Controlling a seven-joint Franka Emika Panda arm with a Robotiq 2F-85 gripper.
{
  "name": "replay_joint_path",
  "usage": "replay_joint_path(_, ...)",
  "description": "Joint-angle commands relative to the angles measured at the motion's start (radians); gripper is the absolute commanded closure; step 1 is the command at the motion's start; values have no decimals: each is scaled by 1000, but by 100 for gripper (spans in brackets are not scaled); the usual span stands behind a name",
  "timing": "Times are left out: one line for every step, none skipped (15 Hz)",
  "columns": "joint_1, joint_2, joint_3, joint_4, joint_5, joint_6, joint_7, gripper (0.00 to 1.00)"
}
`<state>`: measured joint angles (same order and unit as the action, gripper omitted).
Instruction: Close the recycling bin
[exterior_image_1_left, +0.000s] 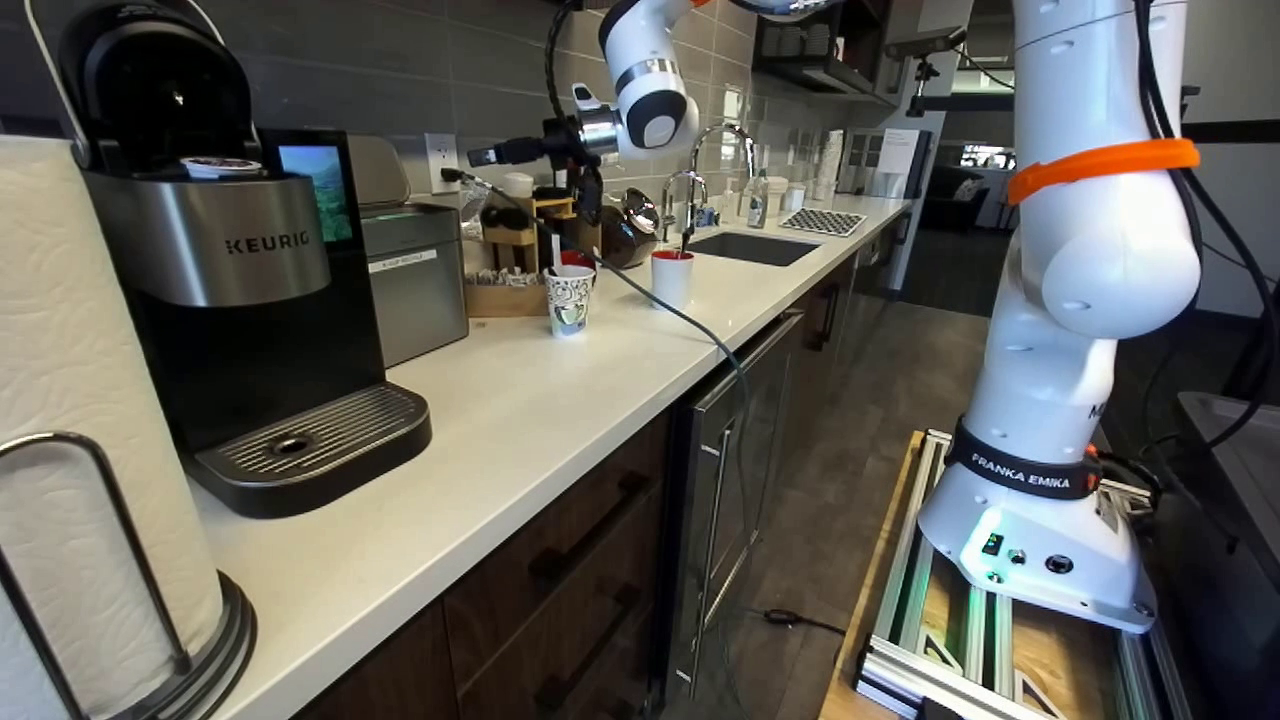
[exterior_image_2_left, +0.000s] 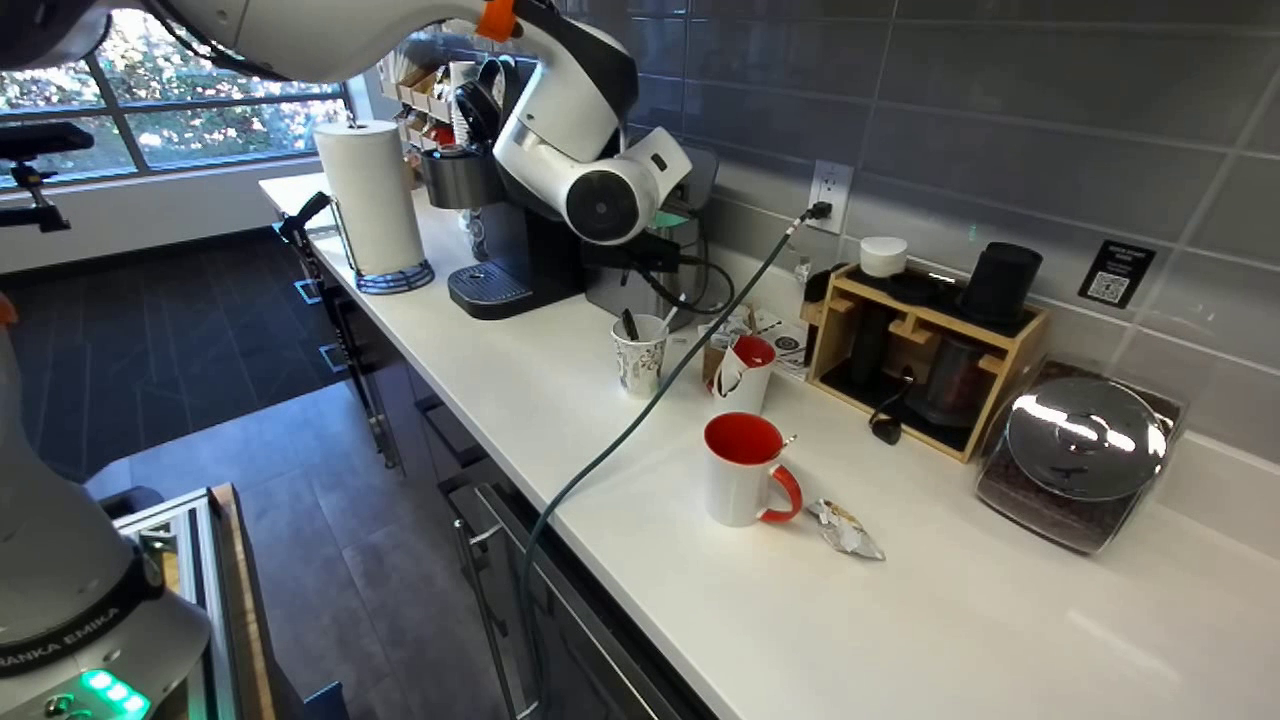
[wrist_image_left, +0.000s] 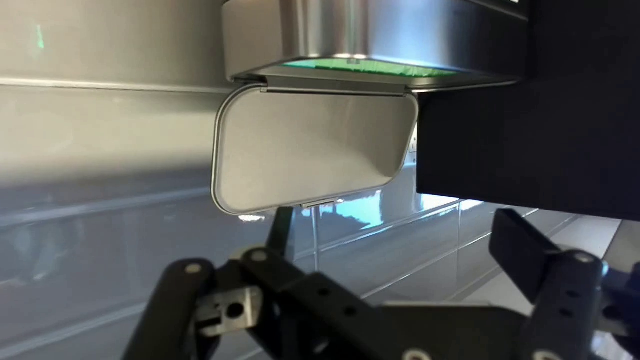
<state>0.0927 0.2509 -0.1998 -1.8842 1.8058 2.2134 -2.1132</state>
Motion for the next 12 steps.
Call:
replay_joint_path(-69, 89, 53, 130, -76, -42, 3, 0)
replay_joint_path(-80, 110, 61, 162, -99, -54, 13, 0)
replay_joint_path(-88, 136, 70, 196, -122, -63, 21, 0)
replay_joint_path(-95, 164, 78, 232, -146, -67, 26, 0)
replay_joint_path(-103, 196, 86, 274, -163, -82, 36, 0)
replay_joint_path(-111, 224, 94, 310, -168, -94, 40, 0)
replay_joint_path(-114, 248, 103, 344, -162, -83, 54, 0)
replay_joint_path(-111, 170, 108, 248, -143, -51, 21, 0)
replay_joint_path(-114, 188, 114, 268, -143, -51, 23, 0)
replay_joint_path(-116, 191, 116, 268, -142, -52, 23, 0)
replay_joint_path(-117, 189, 117, 267, -142, -52, 23, 0)
replay_joint_path(-121, 203, 120, 287, -142, -64, 30, 0)
